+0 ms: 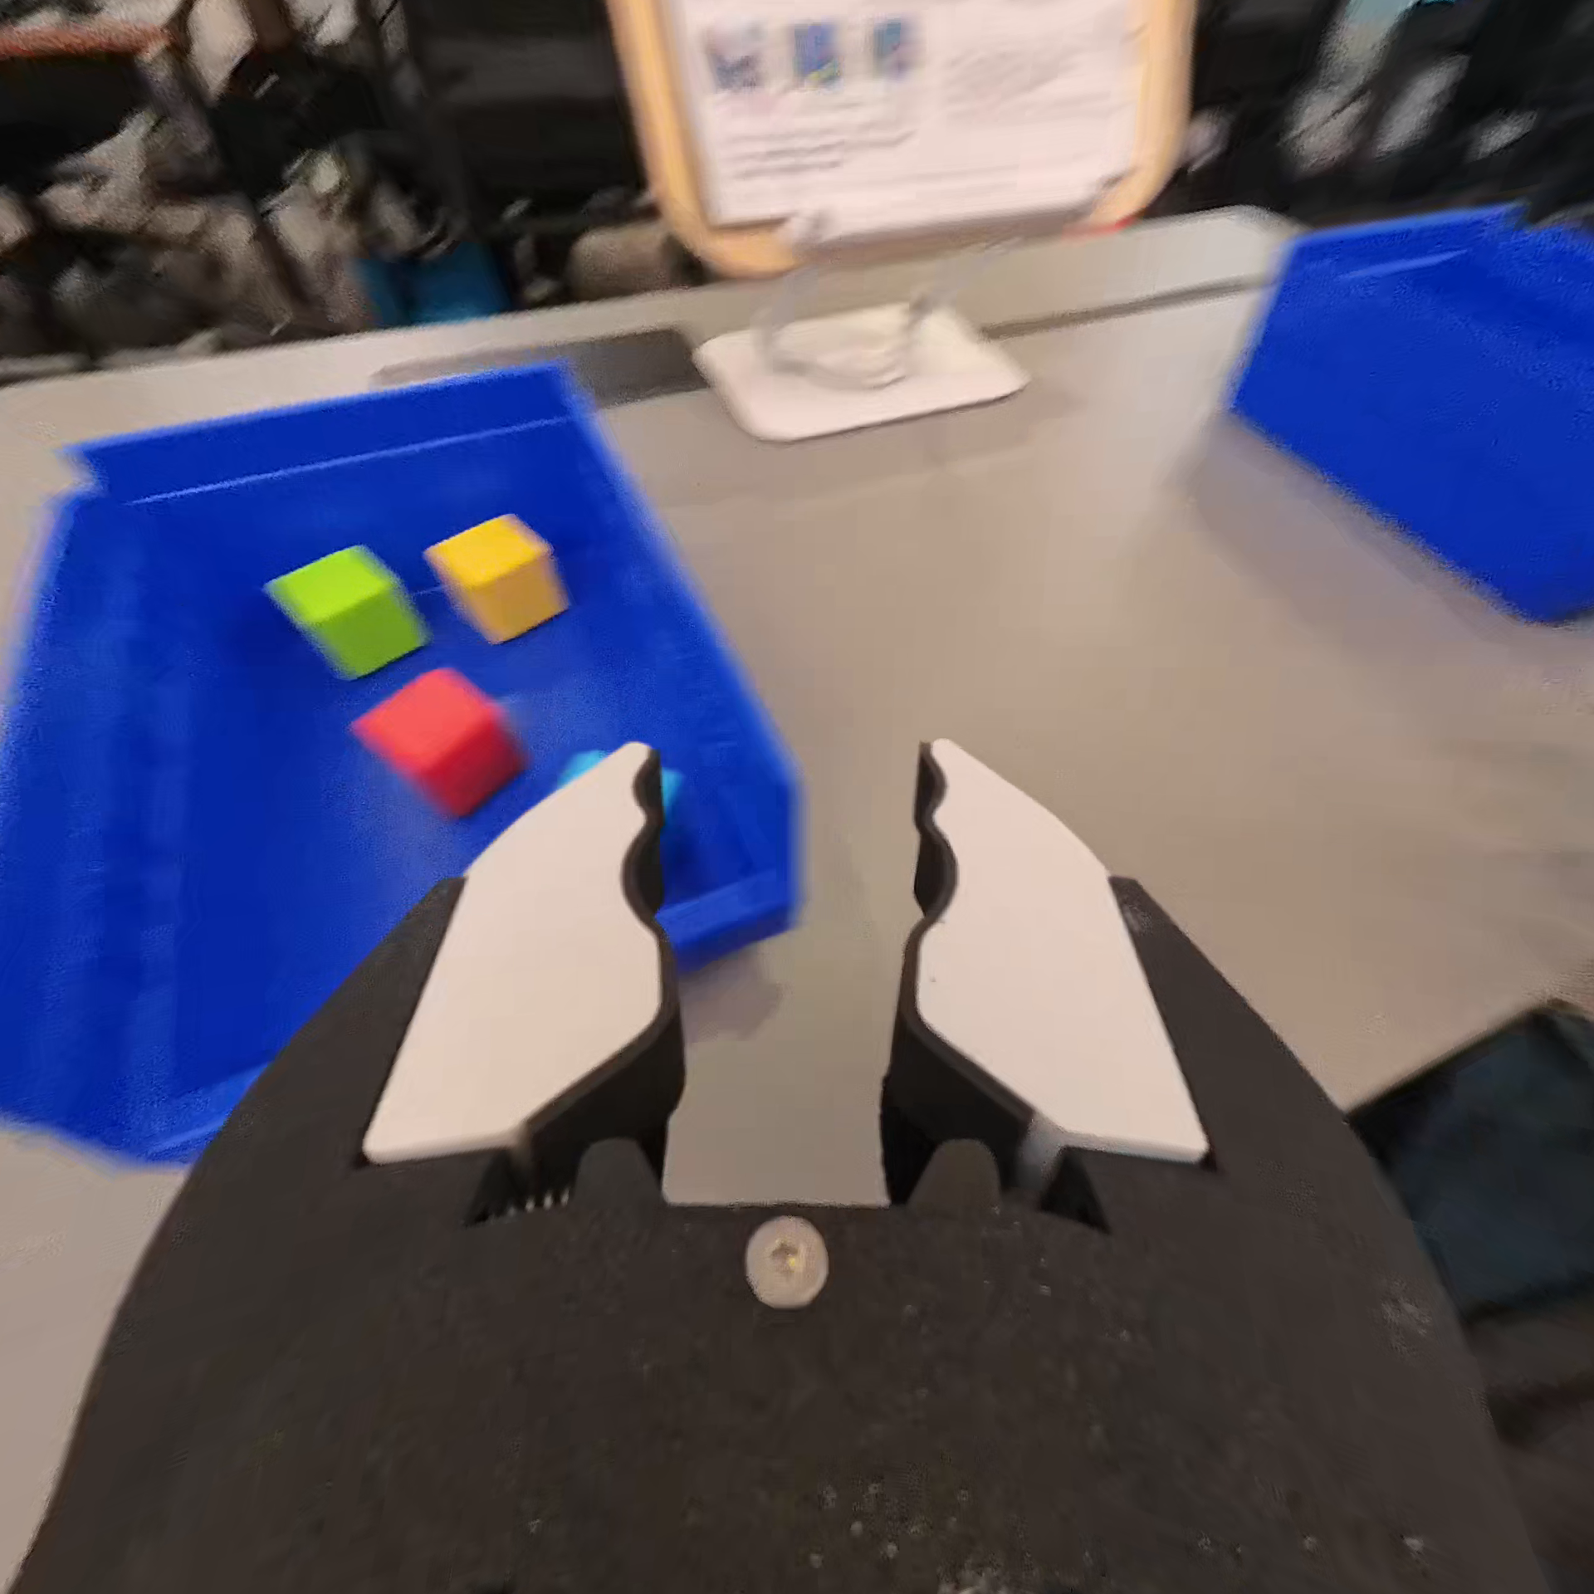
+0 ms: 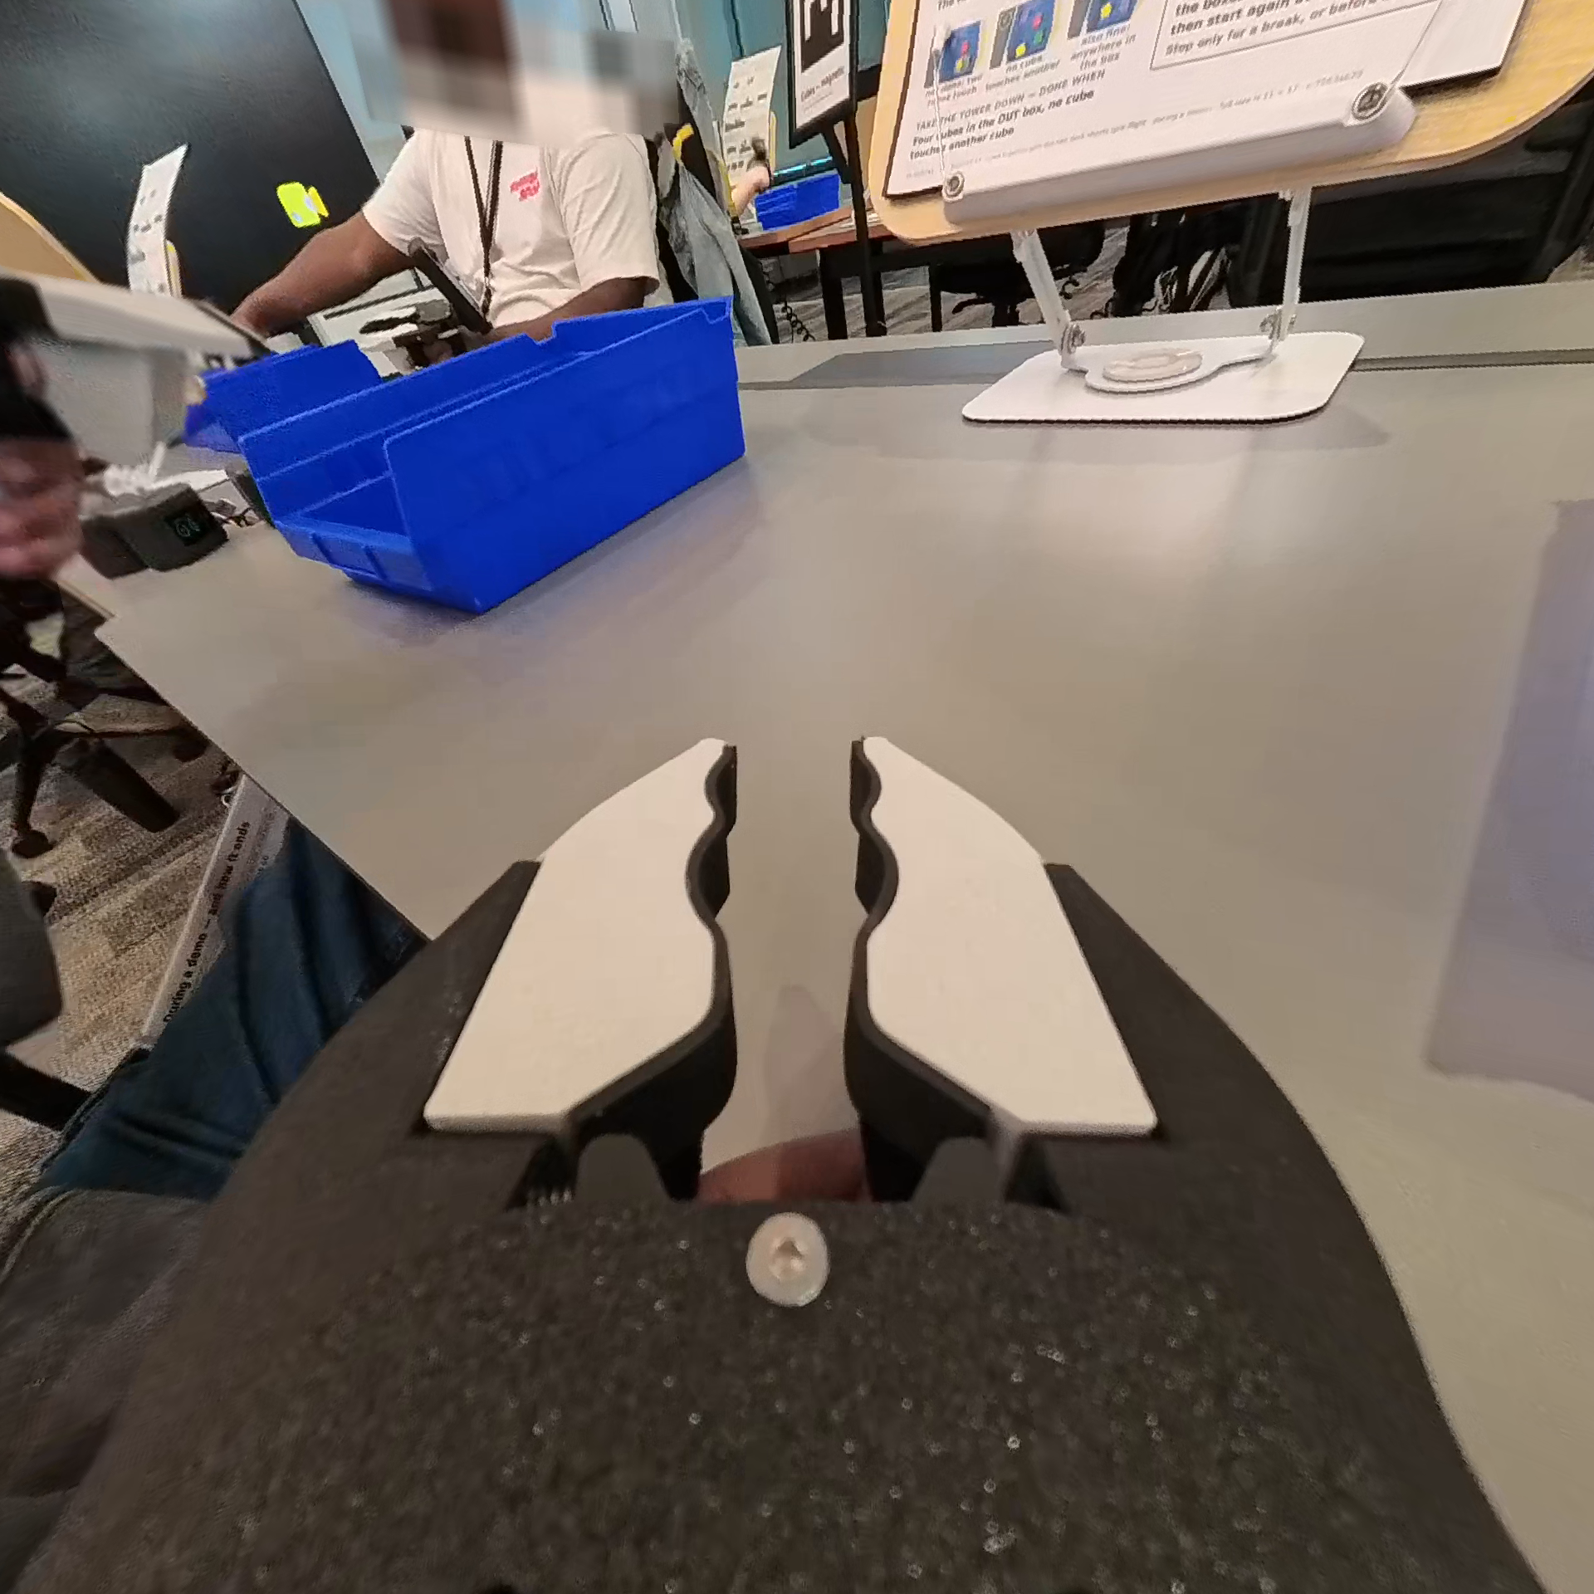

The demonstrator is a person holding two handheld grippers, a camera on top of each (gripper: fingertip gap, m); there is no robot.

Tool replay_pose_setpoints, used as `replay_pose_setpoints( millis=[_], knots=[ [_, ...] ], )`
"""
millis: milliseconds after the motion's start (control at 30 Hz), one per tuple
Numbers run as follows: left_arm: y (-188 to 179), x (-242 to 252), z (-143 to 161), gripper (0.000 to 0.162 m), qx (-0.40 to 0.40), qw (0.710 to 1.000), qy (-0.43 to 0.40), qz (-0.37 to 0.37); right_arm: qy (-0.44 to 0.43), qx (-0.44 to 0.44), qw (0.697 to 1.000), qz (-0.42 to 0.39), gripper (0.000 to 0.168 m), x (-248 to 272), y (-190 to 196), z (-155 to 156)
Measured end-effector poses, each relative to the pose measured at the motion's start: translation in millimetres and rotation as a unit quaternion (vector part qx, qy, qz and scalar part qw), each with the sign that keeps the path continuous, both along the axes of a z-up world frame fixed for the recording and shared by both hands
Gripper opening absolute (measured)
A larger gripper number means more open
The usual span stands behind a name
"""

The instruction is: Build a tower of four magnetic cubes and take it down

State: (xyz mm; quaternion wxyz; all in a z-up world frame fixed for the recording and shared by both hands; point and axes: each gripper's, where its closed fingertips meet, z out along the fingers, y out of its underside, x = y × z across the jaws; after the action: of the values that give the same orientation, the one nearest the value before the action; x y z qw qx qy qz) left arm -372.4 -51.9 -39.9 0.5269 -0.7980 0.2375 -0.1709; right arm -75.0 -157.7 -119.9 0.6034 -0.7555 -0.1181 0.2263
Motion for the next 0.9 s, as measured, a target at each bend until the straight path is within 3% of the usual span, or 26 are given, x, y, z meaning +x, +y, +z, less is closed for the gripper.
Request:
replay_pose_setpoints(
  millis=[200,467,733,833,900],
  knots=[
    [94.3,-71.8,6.6,0.061,-0.083,0.985,0.061,0.141,0.004,-0.009,1.0,0.0,0.025,1.5,0.1,-2.4],
    [231.1,-96.5,-72.3,0.062,-0.274,0.934,0.062,0.222,0.0,-0.009,1.0,-0.001,0.025,2.7,-0.2,-2.6],
    [270.9,-95.8,-111.4,0.063,-0.333,0.906,0.061,0.254,-0.004,-0.014,1.0,0.001,0.025,2.6,0.2,-5.0],
    [274.3,-95.2,-125.9,0.063,-0.346,0.898,0.098,0.254,-0.01,-0.014,1.0,0.003,0.025,1.3,-0.1,-5.8],
    [278.3,-93.9,-131.2,0.052,-0.345,0.899,0.097,0.252,-0.012,-0.016,1.0,0.004,0.025,0.7,-0.1,-6.6]
  ],
)
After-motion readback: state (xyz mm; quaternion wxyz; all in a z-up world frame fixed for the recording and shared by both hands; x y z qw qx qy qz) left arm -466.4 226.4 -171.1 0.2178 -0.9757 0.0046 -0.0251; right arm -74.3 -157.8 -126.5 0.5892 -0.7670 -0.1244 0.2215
